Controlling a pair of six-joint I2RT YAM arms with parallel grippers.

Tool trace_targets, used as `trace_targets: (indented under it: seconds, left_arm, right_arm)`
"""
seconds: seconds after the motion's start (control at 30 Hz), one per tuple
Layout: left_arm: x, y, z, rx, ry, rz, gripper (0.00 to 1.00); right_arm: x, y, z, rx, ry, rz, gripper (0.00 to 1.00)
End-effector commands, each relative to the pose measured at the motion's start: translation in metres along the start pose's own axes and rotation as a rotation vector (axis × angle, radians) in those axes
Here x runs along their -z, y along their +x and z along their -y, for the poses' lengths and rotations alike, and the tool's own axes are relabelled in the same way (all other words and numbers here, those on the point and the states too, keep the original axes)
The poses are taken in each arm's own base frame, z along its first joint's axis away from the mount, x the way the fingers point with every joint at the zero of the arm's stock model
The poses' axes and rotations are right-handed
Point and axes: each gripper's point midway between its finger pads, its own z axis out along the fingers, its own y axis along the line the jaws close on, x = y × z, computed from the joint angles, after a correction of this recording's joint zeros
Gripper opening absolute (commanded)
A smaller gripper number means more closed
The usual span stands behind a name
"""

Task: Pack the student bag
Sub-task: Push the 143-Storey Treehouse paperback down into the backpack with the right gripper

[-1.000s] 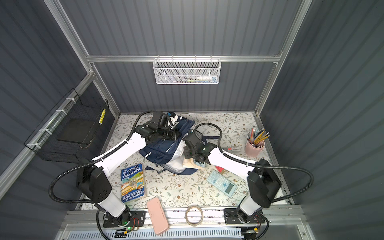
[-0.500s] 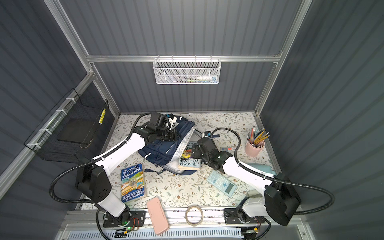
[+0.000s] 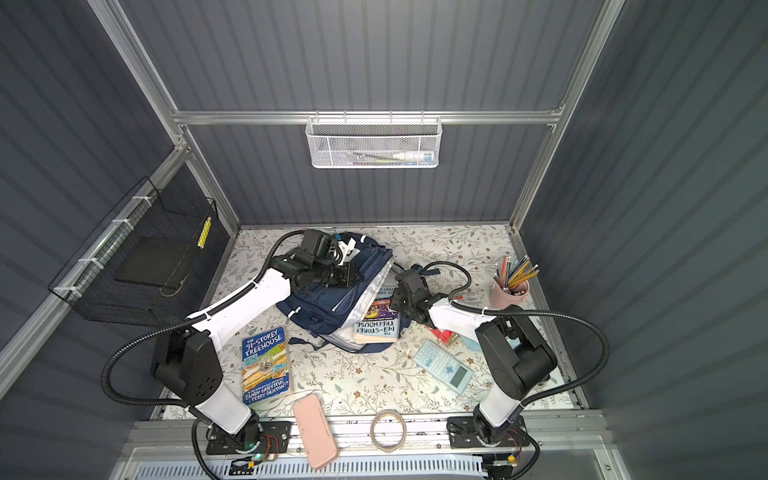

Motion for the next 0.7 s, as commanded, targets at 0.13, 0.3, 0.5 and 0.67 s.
trace_targets:
  seconds: [0.13, 0.3, 0.5, 0.67]
  left_arm:
    - [0.015, -0.008, 0.032, -0.028, 0.124, 0.011, 0.00]
    - [0.022, -0.020, 0.034, -0.028, 0.111, 0.046, 0.00]
    - [0.026, -0.023, 0.034, -0.036, 0.104, 0.056, 0.00]
    - [0.030, -0.022, 0.034, -0.044, 0.097, 0.058, 0.00]
  right_arm:
    - [-0.016, -0.025, -0.079, 0.062, -0.217, 0.061, 0.26]
    - [-0.013, -0.038, -0.067, -0.033, -0.260, 0.117, 0.29]
    - [0.047, -0.001, -0.039, 0.040, -0.175, 0.064, 0.30]
    - [0.074, 0.063, -0.051, 0.081, -0.178, -0.030, 0.25]
